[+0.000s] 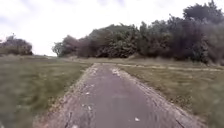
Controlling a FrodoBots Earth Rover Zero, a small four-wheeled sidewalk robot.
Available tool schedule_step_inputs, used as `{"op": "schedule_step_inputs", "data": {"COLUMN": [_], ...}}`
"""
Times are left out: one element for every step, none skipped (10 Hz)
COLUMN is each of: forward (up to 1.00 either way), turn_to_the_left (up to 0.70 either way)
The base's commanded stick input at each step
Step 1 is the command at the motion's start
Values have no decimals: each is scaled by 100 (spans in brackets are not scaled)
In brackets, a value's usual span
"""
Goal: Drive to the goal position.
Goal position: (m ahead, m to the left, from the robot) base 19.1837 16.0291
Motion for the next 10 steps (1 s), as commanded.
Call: {"op": "schedule_step_inputs", "data": {"forward": [100, 100, 100, 100, 100, 100, 100, 100, 100, 100], "turn_to_the_left": [1, 1, 1, 2, 1, 0, -1, -1, 3, 5]}}
